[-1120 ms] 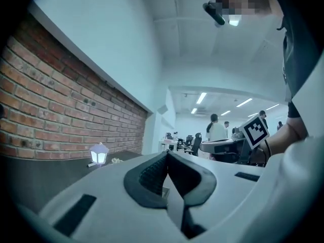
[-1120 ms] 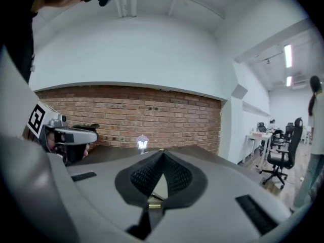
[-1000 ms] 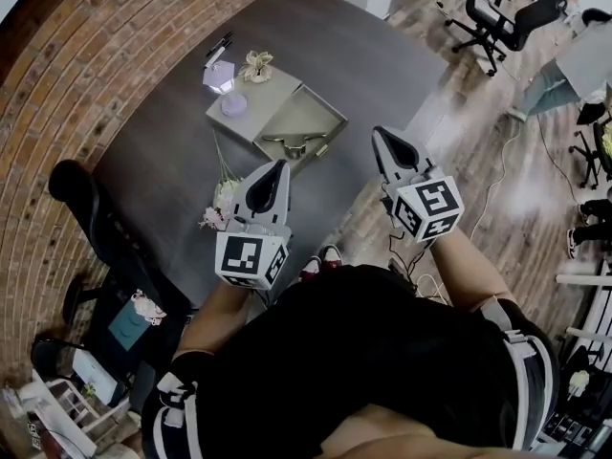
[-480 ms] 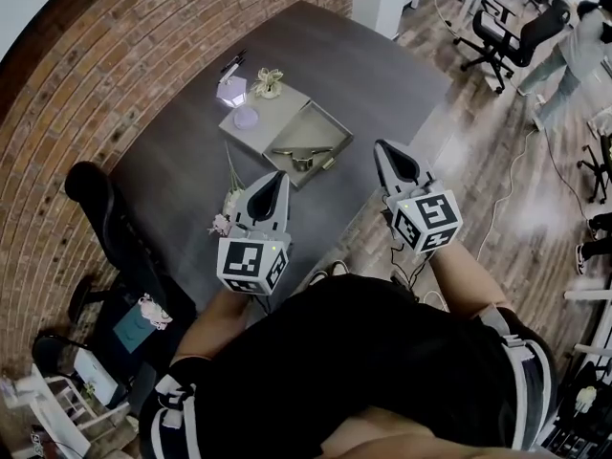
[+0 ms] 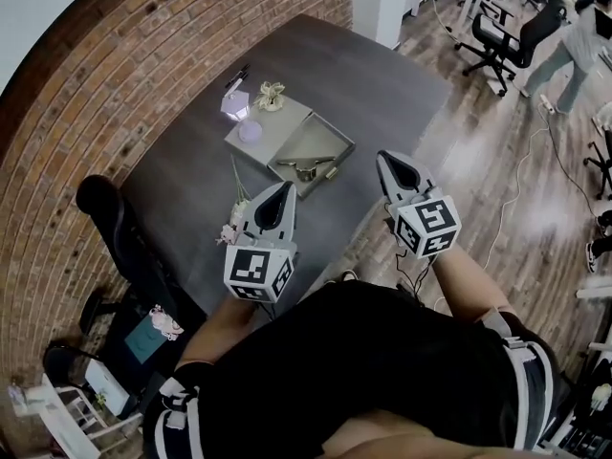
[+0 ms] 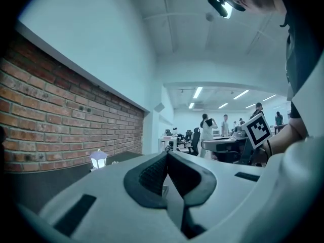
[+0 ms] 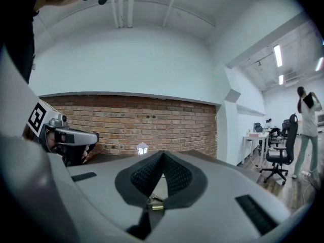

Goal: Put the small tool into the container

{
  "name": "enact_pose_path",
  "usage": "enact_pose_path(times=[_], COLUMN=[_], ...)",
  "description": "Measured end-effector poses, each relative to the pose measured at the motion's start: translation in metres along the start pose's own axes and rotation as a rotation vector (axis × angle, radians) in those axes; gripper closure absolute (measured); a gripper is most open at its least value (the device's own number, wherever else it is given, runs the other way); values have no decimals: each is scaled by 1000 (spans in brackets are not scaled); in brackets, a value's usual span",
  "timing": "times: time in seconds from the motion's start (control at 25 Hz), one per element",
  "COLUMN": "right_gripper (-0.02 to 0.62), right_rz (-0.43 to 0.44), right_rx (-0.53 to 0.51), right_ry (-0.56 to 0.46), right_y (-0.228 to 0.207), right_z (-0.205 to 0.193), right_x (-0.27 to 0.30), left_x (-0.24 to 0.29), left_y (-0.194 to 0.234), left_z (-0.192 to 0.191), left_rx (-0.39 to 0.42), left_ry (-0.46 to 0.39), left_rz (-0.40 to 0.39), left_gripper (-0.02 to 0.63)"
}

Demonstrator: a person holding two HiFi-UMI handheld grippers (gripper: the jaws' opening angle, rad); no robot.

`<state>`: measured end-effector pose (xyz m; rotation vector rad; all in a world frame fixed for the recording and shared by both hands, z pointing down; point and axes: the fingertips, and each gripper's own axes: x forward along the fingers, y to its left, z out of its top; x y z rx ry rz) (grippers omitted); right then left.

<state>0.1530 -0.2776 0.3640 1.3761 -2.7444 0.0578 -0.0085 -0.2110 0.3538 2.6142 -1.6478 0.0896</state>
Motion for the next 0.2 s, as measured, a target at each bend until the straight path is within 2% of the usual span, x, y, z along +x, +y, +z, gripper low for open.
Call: enact_pose_path(times=[0.2], right_gripper=[600], right_rz=[12], right_rx=[3], right_ry=[10], right_y=[-1], right_z=[-5], right_x=[-7], left_x=[-1], left_y=[-6], left_z=[-6], left_rx=[-18], left_ry=[14], left_rz=[11], left_gripper=[597])
